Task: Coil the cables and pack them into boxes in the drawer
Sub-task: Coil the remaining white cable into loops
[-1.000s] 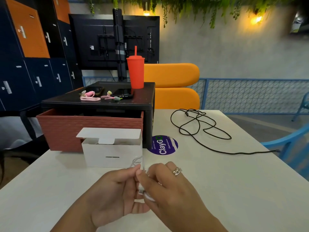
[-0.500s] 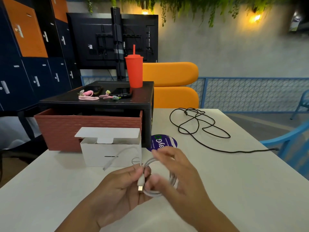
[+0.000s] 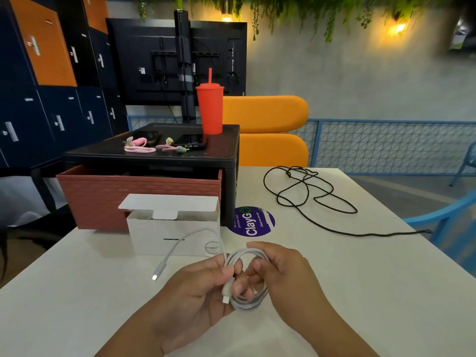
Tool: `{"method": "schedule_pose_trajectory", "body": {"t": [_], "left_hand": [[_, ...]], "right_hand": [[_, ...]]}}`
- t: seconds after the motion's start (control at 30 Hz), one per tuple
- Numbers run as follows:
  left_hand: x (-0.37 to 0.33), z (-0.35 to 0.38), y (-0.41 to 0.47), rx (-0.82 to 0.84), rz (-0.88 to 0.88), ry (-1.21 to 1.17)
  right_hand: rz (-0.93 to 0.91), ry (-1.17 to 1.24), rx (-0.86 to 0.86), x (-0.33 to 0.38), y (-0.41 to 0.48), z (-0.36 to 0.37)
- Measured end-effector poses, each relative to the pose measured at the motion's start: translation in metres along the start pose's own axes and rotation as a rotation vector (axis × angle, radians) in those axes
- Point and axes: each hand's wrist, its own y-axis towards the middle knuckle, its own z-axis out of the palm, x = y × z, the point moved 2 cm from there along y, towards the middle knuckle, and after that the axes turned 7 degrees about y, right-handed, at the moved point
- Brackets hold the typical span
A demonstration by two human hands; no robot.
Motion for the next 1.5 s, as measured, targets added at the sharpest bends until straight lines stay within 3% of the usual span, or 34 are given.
{"method": "schedule_pose_trajectory", "body": {"t": [0.27,0.43,0.73,0.9,1.07,1.13,1.27,1.33,1.4,1.5], "left_hand": [[0.003,0.001,0.005,-0.093,0.021,-0.026],[0.003,0.001,0.006,-0.159,0.018,-0.025],[0.003,0.003,0.003,-0.161,0.017,-0.035],[-0.001,0.001,0.001,-0.225,0.019,0.058],[-0.001,0.002,-0.004,-0.1,-0.072,0.187],[-0.001,0.001,-0.006,0.0,-0.099,0.239],[-0.002,0.001,-0.012,0.304,-0.125,0.331],[-0.002,0.001,-0.013,0.352,-0.113,0.338],[-0.004,0.001,-0.013,0.263,-0.062,0.297],[-0.007,-0.001,-0.009,-0.039,0.056,0.288]], "right_hand": [[0.136,0.422,-0.01,-0.001,0.0,0.005],[0.06,0.359,0.015,-0.001,-0.001,0.015],[0.084,0.504,0.017,0.002,-0.002,0.011],[0.037,0.52,0.155,0.001,-0.001,0.009],[0.041,0.649,0.212,0.002,-0.001,-0.001],[-0.006,0.55,0.145,0.002,0.001,-0.006],[-0.201,0.097,0.107,0.0,0.003,-0.004],[-0.245,-0.044,0.055,-0.005,0.005,-0.003],[-0.263,-0.057,-0.03,-0.004,0.006,-0.008],[-0.255,-0.063,-0.133,-0.004,0.006,-0.017]]}}
